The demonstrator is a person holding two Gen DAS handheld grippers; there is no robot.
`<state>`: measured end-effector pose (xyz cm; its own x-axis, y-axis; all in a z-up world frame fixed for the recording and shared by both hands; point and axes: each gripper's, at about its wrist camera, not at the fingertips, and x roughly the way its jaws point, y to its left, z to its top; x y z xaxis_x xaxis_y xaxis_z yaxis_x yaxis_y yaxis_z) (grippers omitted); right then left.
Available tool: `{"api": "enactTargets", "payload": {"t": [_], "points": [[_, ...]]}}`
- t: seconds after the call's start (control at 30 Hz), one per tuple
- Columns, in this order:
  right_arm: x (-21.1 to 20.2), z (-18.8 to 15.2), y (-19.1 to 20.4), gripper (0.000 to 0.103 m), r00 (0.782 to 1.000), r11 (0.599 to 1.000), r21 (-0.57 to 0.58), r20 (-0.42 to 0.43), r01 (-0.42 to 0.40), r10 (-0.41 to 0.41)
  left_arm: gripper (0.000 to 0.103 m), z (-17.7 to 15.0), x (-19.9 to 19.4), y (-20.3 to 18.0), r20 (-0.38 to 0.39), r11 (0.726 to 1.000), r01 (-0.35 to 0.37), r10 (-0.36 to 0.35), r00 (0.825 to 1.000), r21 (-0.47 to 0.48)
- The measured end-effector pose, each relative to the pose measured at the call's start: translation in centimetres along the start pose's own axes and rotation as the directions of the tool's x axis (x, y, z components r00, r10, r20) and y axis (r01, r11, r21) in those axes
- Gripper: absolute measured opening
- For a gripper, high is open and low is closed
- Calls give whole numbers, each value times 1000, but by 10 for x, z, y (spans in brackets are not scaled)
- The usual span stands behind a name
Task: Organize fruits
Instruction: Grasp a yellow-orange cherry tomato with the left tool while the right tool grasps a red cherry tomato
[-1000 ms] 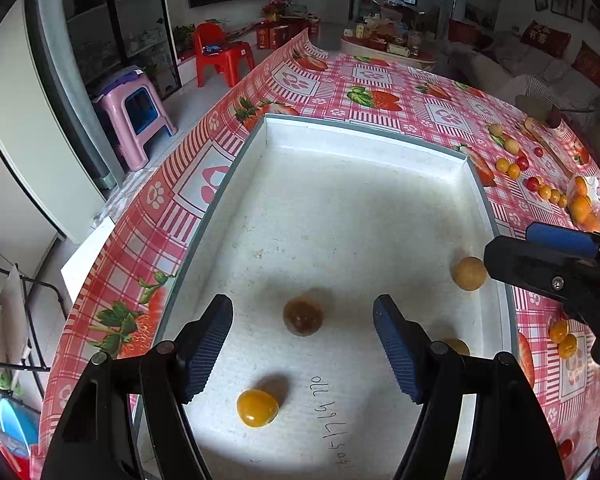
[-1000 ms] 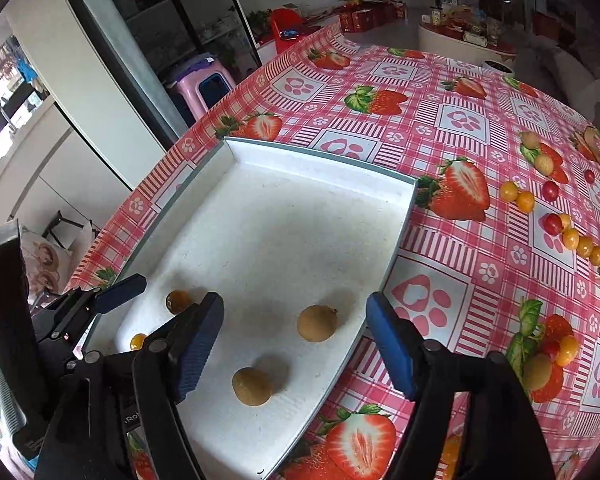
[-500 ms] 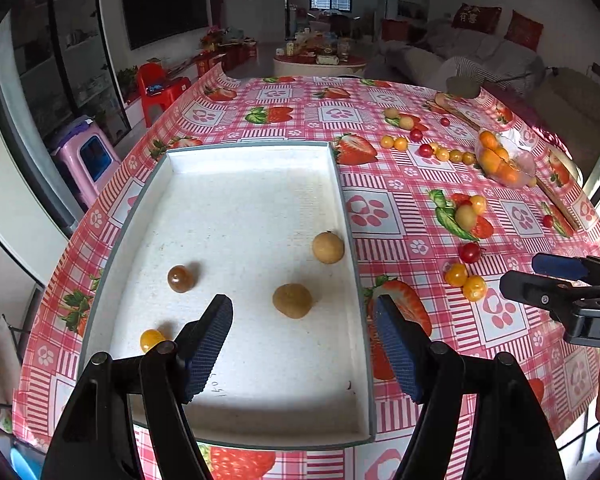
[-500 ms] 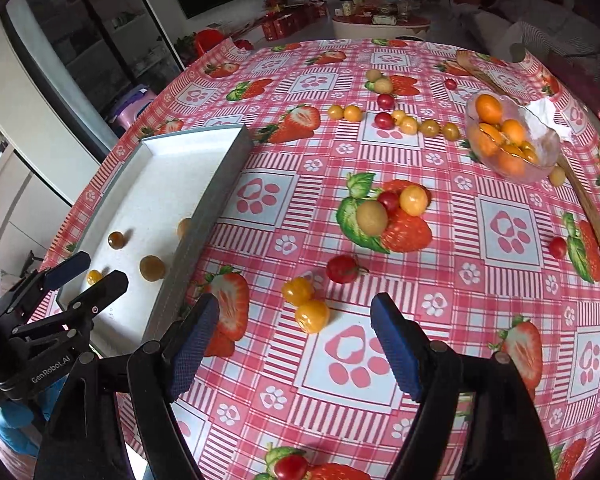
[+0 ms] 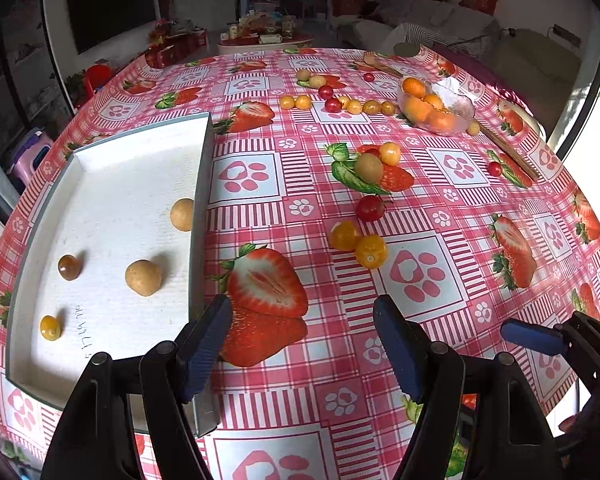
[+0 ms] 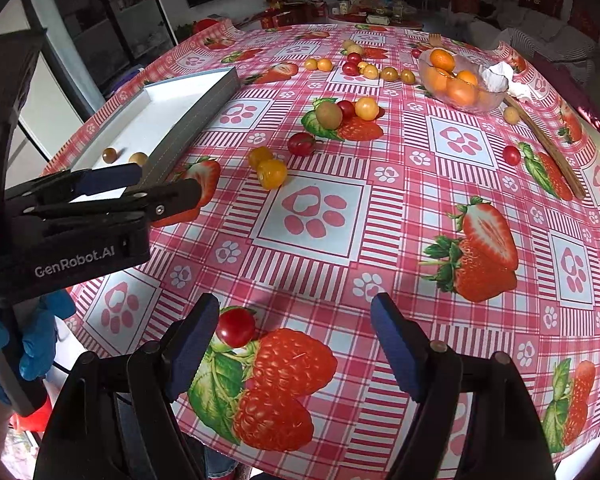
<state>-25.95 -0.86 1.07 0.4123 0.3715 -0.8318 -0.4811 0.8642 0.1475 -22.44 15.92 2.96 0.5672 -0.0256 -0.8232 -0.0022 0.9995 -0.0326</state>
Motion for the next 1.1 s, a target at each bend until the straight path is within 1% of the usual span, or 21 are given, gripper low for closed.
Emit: {"api": "enactTargets", "payload": {"t": [0.13,0.23,0.37,0.4,0.43,0.47,0.5,0.6,0.67,0.7,0.73,0.77,0.8,0.83,0.87,0.9,0.93,0.97,1.0,1.03,1.1], "points": [[8,-12,13,81,1000,999,-32,-3,-9,9,74,6,17,-10,-28,1000,9,-9,1000,2],[11,-19,22,81,999,996,-78,35,31,-28,74,11,26,-14,-48,1000,17,-17,999,-3],[12,-22,25,87,997,996,-74,66,45,-40,74,18,33,-20,-60,1000,31,-31,998,-1],[12,-22,25,96,997,997,-68,70,47,-42,74,20,34,-22,-61,1000,27,-27,998,5],[14,-23,24,103,997,996,-61,61,58,-54,74,20,36,-24,-64,1000,23,-23,998,11],[18,-23,24,103,996,995,-56,43,84,-82,74,21,37,-25,-68,1000,23,-21,997,15],[19,-24,28,103,993,990,-86,60,109,-104,74,22,40,-26,-74,1000,22,-20,997,18],[17,-29,28,103,991,990,-92,93,106,-97,74,23,44,-29,-86,1000,23,-21,996,16],[15,-29,28,103,992,991,-91,80,100,-93,73,24,47,-29,-95,1000,21,-20,995,9],[15,-27,29,103,993,990,-92,71,103,-97,64,25,48,-30,-98,1000,23,-23,995,5],[15,-27,29,103,993,991,-87,68,103,-97,60,26,49,-31,-97,1000,12,-11,995,9],[15,-26,30,100,993,991,-83,71,100,-94,55,27,49,-33,-97,1000,3,-1,995,17],[15,-25,30,93,993,992,-85,79,97,-90,48,28,49,-33,-98,1000,6,-4,995,19],[14,-24,30,88,992,991,-92,87,99,-91,45,29,49,-34,-98,1000,12,-10,995,19],[12,-23,31,75,992,991,-101,97,91,-82,37,29,49,-34,-98,1000,7,-5,995,20],[11,-23,33,63,992,990,-110,103,87,-76,33,30,49,-35,-96,1000,-1,3,995,22],[10,-23,35,57,992,989,-119,105,82,-70,30,29,49,-34,-92,1000,1,1,996,20],[9,-23,37,42,992,989,-128,106,79,-66,23,29,48,-34,-87,1000,4,-2,996,17],[9,-24,39,28,992,988,-134,107,75,-61,23,28,48,-33,-82,1000,5,-4,997,13],[8,-23,40,22,993,988,-134,105,71,-57,23,27,47,-31,-78,1000,9,-8,997,7],[6,-23,36,22,995,992,-118,95,51,-40,23,23,43,-27,-69,1000,18,-18,997,-5]]}}
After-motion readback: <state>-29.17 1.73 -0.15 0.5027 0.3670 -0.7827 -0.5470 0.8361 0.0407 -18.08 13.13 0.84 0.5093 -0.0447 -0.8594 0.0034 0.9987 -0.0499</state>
